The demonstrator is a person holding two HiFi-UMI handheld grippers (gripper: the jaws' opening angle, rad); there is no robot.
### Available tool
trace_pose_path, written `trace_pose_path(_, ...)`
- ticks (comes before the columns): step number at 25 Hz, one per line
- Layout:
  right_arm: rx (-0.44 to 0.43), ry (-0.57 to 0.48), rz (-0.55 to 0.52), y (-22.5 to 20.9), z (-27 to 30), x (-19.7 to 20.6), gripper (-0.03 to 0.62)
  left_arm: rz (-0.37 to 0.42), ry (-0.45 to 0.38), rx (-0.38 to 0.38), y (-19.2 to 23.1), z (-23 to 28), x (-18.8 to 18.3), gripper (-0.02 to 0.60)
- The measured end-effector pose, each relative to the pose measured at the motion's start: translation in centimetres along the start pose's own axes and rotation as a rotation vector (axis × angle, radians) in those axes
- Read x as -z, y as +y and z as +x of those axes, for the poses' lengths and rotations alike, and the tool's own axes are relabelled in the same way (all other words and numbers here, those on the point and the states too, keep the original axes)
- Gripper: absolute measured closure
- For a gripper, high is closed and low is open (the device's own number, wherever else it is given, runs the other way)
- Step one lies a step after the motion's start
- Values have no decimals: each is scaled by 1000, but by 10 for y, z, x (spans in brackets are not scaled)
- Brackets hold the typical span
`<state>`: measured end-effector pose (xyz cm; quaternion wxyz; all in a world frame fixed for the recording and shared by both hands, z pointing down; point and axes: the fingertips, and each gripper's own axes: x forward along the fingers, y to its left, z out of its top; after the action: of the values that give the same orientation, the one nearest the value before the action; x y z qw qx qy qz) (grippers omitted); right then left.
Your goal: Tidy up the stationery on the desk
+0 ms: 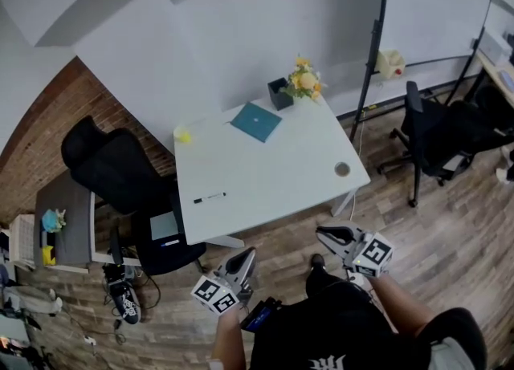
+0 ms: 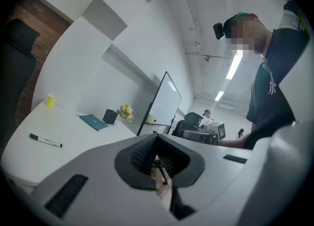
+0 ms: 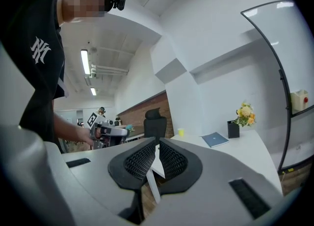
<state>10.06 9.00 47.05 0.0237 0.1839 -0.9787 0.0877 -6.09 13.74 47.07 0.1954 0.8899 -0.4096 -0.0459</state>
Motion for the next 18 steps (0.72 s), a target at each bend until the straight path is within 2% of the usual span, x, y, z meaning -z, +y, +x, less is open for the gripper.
trace_pose_path(5, -37, 2, -5, -62, 17, -17, 546, 19, 4, -53, 33, 45, -23, 584)
trace_pose_path(7, -43, -19, 31, -83, 22, -30, 546, 25, 15, -63, 42, 59, -29, 584)
trace_pose_path(10, -44, -60, 13, -111, 33, -55, 546, 32, 11, -79, 55, 79, -43, 584)
trace_pose_path(18, -16, -110, -11, -168, 41, -84, 546, 44, 7, -71, 71, 120, -67, 584)
